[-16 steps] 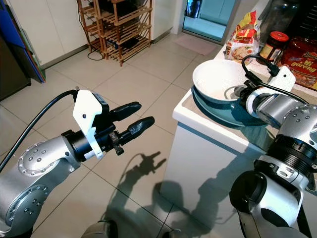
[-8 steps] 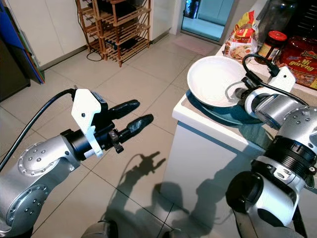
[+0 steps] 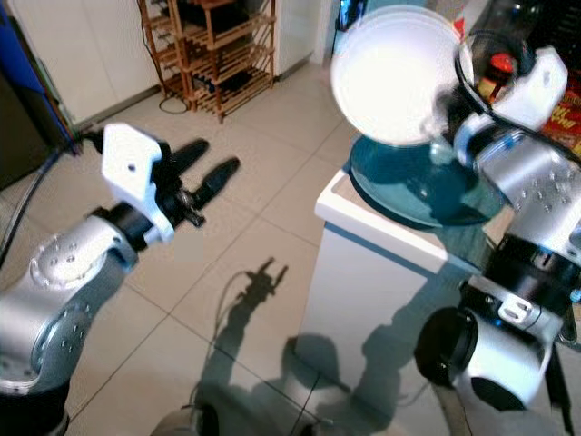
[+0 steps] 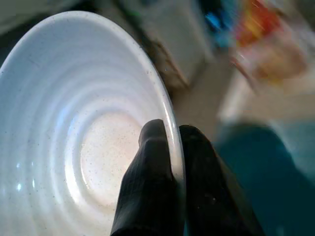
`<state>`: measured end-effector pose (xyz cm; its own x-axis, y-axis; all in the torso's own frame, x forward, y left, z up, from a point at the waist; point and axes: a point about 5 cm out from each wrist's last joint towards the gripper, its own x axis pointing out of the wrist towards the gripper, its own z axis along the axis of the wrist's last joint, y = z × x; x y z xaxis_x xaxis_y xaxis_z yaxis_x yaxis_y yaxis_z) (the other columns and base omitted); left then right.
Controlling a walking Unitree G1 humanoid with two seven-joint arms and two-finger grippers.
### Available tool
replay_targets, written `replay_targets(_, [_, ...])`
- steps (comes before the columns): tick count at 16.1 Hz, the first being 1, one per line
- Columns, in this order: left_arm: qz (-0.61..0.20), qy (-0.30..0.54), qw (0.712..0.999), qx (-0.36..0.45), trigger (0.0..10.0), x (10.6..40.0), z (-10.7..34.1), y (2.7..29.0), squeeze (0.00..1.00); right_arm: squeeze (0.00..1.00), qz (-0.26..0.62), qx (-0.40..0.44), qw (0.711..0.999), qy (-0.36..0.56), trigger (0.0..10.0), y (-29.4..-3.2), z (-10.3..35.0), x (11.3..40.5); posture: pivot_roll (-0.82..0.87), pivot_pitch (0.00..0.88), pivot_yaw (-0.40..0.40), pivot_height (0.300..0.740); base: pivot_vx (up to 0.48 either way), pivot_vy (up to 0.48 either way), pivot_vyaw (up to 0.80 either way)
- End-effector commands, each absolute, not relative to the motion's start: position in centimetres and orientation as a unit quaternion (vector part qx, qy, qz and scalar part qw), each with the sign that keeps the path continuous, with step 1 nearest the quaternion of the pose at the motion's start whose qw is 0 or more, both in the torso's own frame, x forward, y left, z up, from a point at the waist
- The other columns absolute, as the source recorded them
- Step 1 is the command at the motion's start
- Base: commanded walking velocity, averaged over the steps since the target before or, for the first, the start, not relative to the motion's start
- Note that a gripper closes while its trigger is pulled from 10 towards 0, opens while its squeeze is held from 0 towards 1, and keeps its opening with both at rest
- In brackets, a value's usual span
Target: Setting the table
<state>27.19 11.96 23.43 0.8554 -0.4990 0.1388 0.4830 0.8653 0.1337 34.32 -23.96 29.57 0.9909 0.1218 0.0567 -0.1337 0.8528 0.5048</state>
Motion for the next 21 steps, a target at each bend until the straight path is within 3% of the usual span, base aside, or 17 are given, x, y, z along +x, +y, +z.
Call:
replay_targets(1, [-0.226,-0.095,0.968,0.049,10.0,27.5,23.7,12.8,0.0,0.0,0.118,0.205,0.968,-0.082,8.2,-22.9,32.0,33.8,-0.03,0.056,-0.011,0.74,0.0,0.0,0.0])
replay_targets(2, [-0.216,-0.091,0.971,0.044,10.0,27.6,23.5,13.2,0.0,0.0,0.144,0.202,0.964,-0.096,10.0,-22.1,32.4,33.7,-0.03,0.056,-0.015,0.74,0.0,0.0,0.0])
replay_targets(6, [-0.209,-0.085,0.972,0.064,10.0,27.1,23.1,12.9,0.0,0.0,0.203,0.271,0.932,-0.13,10.0,-18.6,31.2,32.2,0.0,0.062,-0.041,0.74,-0.203,0.0,0.0])
replay_targets(8, [-0.192,-0.078,0.975,0.075,10.0,26.9,22.6,13.6,0.0,0.0,0.216,0.231,0.94,-0.127,10.0,-17.0,29.3,31.2,0.01,0.068,-0.045,0.74,-0.174,0.0,0.0])
replay_targets(14, [-0.136,-0.06,0.984,0.095,10.0,26.3,21.3,15.8,0.0,0.0,0.221,0.183,0.954,-0.087,10.0,-16.5,26.0,28.7,0.0,0.073,-0.064,0.74,0.0,0.0,0.0])
replay_targets(16, [-0.101,-0.048,0.988,0.108,10.0,25.9,20.3,17.3,0.0,0.0,0.298,0.175,0.937,-0.044,10.0,-16.1,23.3,26.6,0.01,0.077,-0.087,0.74,0.0,0.0,-0.8])
replay_targets(21, [-0.094,-0.03,0.989,0.112,10.0,26.5,19.0,16.1,0.0,0.0,0.215,0.198,0.956,-0.02,10.0,-16.6,20.4,27.2,0.02,0.092,-0.109,0.74,0.0,0.0,-0.8])
